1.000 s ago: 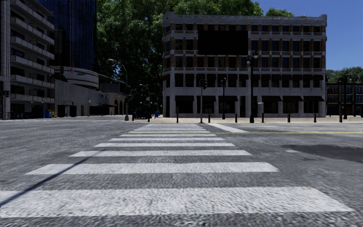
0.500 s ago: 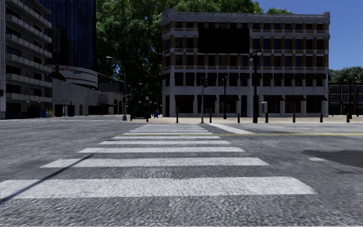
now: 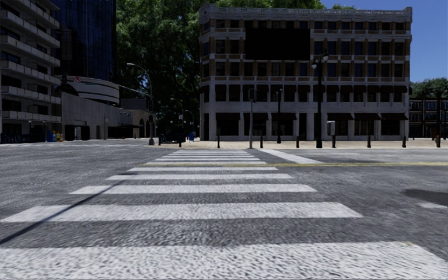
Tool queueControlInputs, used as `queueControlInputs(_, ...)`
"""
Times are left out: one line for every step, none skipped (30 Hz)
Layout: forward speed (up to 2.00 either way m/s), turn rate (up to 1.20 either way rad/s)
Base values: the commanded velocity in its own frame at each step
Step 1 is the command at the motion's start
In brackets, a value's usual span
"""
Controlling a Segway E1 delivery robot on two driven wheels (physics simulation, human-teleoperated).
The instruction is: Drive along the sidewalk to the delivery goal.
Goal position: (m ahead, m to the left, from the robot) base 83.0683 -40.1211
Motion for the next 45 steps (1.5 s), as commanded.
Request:
queueControlInputs(1.25,0.0)
queueControlInputs(1.25,0.0)
queueControlInputs(1.25,0.0)
queueControlInputs(1.25,0.0)
queueControlInputs(1.25,0.0)
queueControlInputs(1.25,0.0)
queueControlInputs(1.25,0.0)
queueControlInputs(1.25,0.0)
queueControlInputs(1.25,0.0)
queueControlInputs(1.25,0.0)
queueControlInputs(1.25,0.0)
queueControlInputs(1.25,0.0)
queueControlInputs(1.25,0.0)
queueControlInputs(1.25,0.0)
queueControlInputs(1.25,0.0)
queueControlInputs(1.25,0.0)
queueControlInputs(1.25,0.0)
queueControlInputs(1.25,0.0)
queueControlInputs(1.25,0.0)
queueControlInputs(1.25,0.0)
queueControlInputs(1.33,0.0)
queueControlInputs(2.0,0.0)
queueControlInputs(2.0,0.0)
queueControlInputs(2.0,0.0)
queueControlInputs(2.0,0.0)
queueControlInputs(2.0,0.0)
queueControlInputs(2.0,0.0)
queueControlInputs(2.0,0.0)
queueControlInputs(2.0,0.0)
queueControlInputs(2.0,0.0)
queueControlInputs(2.0,0.0)
queueControlInputs(2.0,0.0)
queueControlInputs(2.0,0.0)
queueControlInputs(2.0,0.0)
queueControlInputs(2.0,0.0)
queueControlInputs(2.0,0.0)
queueControlInputs(2.0,0.0)
queueControlInputs(2.0,0.0)
queueControlInputs(2.0,0.0)
queueControlInputs(2.0,0.0)
queueControlInputs(2.0,0.0)
queueControlInputs(2.0,0.0)
queueControlInputs(2.0,0.0)
queueControlInputs(2.0,0.0)
queueControlInputs(2.0,0.0)
